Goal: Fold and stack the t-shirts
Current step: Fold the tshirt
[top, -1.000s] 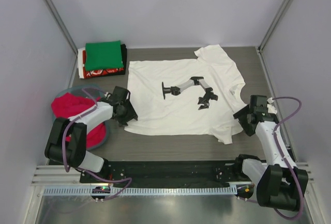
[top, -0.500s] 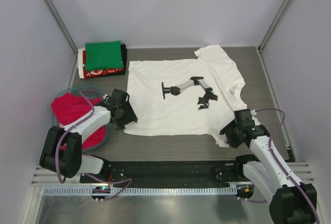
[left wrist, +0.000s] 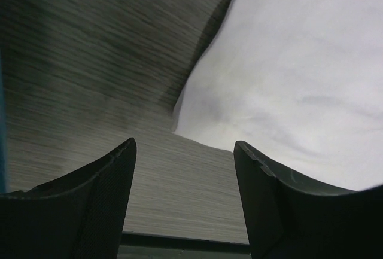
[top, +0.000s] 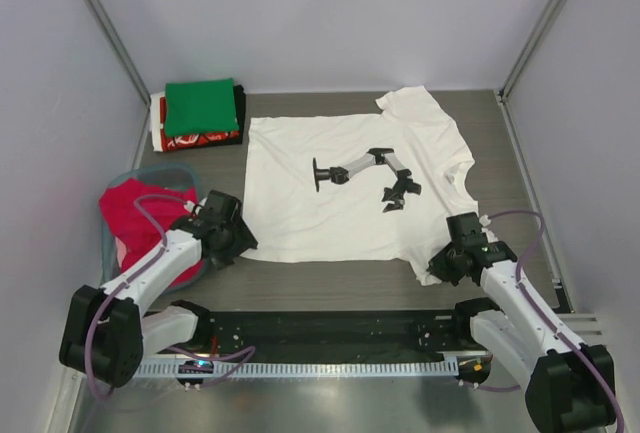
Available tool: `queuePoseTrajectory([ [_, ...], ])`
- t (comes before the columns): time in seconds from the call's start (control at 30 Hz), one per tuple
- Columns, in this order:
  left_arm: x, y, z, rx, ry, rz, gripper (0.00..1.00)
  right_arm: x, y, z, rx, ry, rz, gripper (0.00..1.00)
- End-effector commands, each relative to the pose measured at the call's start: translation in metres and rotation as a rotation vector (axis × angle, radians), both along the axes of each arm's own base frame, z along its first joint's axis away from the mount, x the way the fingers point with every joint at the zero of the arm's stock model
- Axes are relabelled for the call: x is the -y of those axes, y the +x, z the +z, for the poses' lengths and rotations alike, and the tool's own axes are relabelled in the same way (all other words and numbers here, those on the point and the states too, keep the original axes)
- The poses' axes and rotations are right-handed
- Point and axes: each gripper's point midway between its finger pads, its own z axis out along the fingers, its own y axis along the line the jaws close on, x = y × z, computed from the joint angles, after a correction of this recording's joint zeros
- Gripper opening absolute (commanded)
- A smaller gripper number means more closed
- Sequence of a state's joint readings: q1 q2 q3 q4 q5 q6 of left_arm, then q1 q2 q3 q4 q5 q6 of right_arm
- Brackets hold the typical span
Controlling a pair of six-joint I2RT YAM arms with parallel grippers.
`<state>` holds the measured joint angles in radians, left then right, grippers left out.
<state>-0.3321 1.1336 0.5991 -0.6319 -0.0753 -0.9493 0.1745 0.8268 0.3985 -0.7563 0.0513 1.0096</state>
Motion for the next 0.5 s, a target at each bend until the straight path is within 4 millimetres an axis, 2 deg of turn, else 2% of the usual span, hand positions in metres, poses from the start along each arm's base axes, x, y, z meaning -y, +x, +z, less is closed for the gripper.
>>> queuePoseTrajectory([
  [0.0,-0.015,-0.008,-0.002,-0.002,0.043,0.100,0.67,0.005,0.015,0.022,0.087,-0.035,0.009,0.01],
  [0.03,-0.016,-0.011,-0.004,-0.001,0.041,0.121,0.67,0.005,0.021,0.033,0.112,-0.038,0.012,0.01],
  [0.17,-0.018,-0.005,-0.010,0.017,0.047,0.146,0.63,0.006,0.022,0.047,0.120,-0.054,0.044,0.01],
  [0.33,-0.013,-0.001,-0.021,-0.008,0.042,0.140,0.53,0.006,0.022,0.057,0.147,-0.056,0.052,0.01],
  [0.47,-0.010,0.008,-0.021,0.008,0.043,0.137,0.44,0.008,0.024,0.068,0.176,-0.064,0.050,0.01],
])
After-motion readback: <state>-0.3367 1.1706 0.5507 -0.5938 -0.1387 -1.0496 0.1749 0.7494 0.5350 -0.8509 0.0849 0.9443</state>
